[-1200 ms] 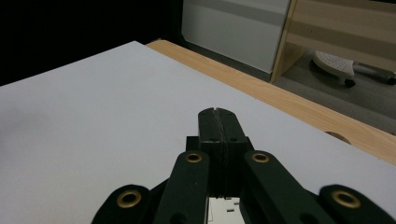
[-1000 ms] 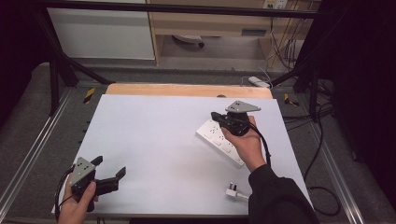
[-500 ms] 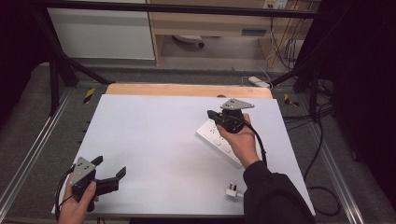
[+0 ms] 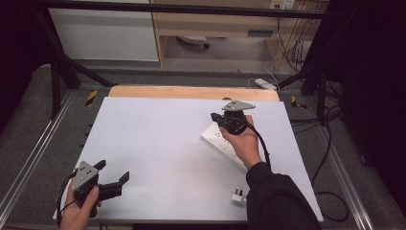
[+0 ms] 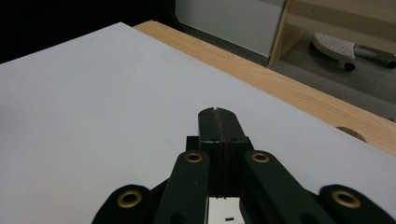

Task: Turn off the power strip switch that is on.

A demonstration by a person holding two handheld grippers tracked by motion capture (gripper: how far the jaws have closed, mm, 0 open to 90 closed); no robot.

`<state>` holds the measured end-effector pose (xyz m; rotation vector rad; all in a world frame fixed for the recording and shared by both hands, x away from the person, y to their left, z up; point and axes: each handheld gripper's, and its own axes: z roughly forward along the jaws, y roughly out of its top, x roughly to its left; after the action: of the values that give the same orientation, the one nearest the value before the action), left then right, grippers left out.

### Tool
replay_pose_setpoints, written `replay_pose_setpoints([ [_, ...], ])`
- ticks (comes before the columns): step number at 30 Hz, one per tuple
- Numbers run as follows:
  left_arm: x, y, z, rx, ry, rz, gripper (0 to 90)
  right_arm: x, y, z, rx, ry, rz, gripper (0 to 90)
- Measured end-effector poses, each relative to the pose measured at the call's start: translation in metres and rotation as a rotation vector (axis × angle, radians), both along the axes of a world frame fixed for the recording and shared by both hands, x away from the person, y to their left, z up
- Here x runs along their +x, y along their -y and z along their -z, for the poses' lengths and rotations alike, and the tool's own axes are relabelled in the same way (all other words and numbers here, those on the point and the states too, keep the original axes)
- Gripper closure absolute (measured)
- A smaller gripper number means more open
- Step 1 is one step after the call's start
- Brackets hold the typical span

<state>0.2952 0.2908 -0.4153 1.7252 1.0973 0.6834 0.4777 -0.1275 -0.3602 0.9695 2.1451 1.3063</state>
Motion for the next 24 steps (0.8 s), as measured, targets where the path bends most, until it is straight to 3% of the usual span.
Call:
replay_pose_setpoints([
  [20,0.000,0.000,0.000,0.000,0.002,0.002,5.0,0.009,-0.009,0.017,-0.061,-0.058,-0.004,90.0],
  [24,0.000,0.000,0.000,0.001,0.002,0.003,5.0,0.011,-0.009,0.020,-0.051,-0.074,-0.003,90.0],
])
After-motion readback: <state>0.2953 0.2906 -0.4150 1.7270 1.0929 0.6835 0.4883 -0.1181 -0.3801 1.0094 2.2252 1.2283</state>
